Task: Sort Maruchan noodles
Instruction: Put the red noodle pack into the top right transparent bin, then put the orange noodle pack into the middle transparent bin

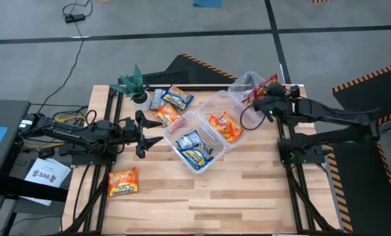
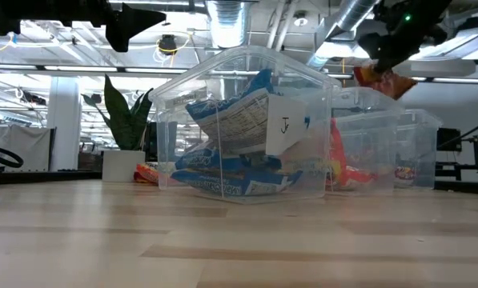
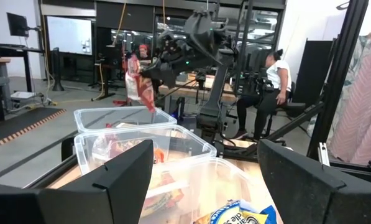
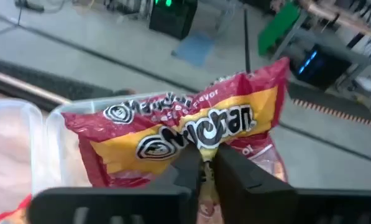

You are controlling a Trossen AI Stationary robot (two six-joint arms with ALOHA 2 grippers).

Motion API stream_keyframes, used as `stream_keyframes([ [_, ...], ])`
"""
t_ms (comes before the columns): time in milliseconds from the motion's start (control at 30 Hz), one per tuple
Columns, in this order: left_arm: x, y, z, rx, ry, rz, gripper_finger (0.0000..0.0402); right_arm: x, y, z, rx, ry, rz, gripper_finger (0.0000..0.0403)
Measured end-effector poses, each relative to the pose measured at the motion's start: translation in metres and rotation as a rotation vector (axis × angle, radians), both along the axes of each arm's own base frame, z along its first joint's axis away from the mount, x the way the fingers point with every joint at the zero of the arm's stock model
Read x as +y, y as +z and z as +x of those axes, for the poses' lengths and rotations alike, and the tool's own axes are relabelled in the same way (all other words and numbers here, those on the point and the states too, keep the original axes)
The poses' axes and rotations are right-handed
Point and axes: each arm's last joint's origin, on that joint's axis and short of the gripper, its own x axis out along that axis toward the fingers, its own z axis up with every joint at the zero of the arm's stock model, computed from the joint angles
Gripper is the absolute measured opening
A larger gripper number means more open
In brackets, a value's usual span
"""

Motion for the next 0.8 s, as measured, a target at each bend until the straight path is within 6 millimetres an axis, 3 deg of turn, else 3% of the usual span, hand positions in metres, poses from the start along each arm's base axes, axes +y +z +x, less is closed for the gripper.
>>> stream_keyframes([
  [500, 0.000, 0.000, 0.000, 0.000, 0.000, 0.000, 0.0274, -0.008, 0.007, 0.004, -0.006, 0.086, 0.024, 0.0265],
  [633, 0.000, -0.001, 0.000, 0.007, 0.002, 0.009, 0.0274, -0.004, 0.007, 0.017, -0.075, 0.315, 0.100, 0.0278],
  [800, 0.000, -0.002, 0.000, 0.020, -0.002, 0.022, 0.0274, 0.009, 0.001, 0.042, -0.211, 0.801, 0.098, 0.0279],
])
